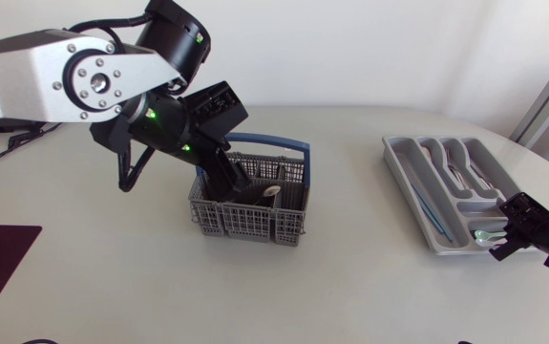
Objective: Sort the cutlery from the basket into the organizer compartments.
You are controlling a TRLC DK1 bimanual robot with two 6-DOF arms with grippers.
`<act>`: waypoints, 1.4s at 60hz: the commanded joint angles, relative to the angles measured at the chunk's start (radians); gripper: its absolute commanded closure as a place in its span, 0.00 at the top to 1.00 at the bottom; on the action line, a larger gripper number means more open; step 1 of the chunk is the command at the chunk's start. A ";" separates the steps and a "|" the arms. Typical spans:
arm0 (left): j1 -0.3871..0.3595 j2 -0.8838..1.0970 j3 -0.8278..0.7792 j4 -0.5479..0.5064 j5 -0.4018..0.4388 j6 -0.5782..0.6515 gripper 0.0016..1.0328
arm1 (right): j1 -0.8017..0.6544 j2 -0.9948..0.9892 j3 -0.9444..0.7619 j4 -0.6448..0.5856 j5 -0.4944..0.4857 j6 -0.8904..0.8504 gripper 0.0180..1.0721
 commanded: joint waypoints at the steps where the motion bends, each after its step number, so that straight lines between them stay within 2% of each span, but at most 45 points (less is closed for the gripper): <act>1: 0.012 -0.032 -0.030 0.003 -0.010 -0.020 0.92 | 0.006 0.012 -0.021 0.029 0.014 -0.037 0.12; 10: 0.019 -0.060 -0.046 0.003 -0.016 -0.018 0.92 | 0.008 -0.020 -0.046 0.030 0.018 -0.040 0.46; 15: 0.026 -0.077 -0.054 0.003 -0.018 -0.017 0.92 | 0.008 -0.054 -0.063 0.029 0.018 -0.043 0.57; 22: 0.041 -0.098 -0.068 0.003 -0.018 -0.015 0.92 | 0.008 -0.106 -0.077 0.021 0.026 -0.042 0.65; 28: 0.058 -0.125 -0.086 0.002 -0.018 -0.015 0.92 | 0.009 -0.168 -0.086 0.000 0.037 -0.023 0.69; 35: 0.081 -0.146 -0.112 0.002 -0.018 -0.011 0.92 | 0.020 -0.263 -0.097 -0.060 0.043 -0.005 0.70; 41: 0.113 -0.167 -0.132 0.003 -0.018 -0.009 0.92 | 0.031 -0.362 -0.086 -0.172 0.041 0.043 0.71; 53: 0.182 -0.192 -0.204 0.054 -0.018 0.014 0.91 | 0.117 -0.623 -0.047 -0.510 0.003 0.196 0.71; 62: 0.254 -0.200 -0.243 0.080 0.000 0.031 0.91 | 0.298 -0.803 -0.047 -0.718 0.004 0.316 0.71; 72: 0.331 -0.192 -0.301 0.144 0.030 0.052 0.90 | 0.594 -0.916 -0.020 -0.893 0.034 0.495 0.71; 84: 0.389 -0.083 -0.306 0.190 0.053 0.075 0.89 | 0.922 -0.899 0.015 -0.933 0.060 0.685 0.71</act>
